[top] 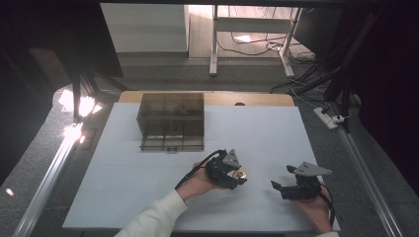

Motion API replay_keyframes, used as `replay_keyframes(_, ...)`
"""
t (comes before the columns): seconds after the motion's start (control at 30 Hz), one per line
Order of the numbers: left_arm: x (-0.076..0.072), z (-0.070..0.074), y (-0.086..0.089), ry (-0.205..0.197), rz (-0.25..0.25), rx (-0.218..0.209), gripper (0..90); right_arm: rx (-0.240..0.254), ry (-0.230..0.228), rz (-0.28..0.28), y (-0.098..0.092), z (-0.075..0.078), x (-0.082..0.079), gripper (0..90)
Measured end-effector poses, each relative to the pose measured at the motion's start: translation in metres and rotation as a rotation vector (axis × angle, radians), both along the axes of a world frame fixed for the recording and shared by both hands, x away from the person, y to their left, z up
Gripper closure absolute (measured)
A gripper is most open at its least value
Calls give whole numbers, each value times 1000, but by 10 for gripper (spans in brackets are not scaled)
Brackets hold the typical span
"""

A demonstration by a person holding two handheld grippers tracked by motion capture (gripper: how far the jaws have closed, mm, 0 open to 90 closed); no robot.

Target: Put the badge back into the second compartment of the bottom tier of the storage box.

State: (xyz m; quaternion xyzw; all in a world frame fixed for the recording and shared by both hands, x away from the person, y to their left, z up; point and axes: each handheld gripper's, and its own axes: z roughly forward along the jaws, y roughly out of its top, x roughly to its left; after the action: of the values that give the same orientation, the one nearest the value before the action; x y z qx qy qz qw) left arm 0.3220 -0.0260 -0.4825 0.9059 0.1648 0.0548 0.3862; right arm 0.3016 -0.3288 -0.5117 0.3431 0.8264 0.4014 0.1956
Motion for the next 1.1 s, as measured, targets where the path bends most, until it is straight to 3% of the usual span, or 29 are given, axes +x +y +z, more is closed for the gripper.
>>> replay_keyframes(0.37, 3, 9, 18, -18, 38, -25, 465, 18, -5, 15, 1, 0, -1, 138)
replay_keyframes(1.1, 15, 24, 55, -27, 137, -79, 464, 6, 1, 16, 2, 0, 0, 139)
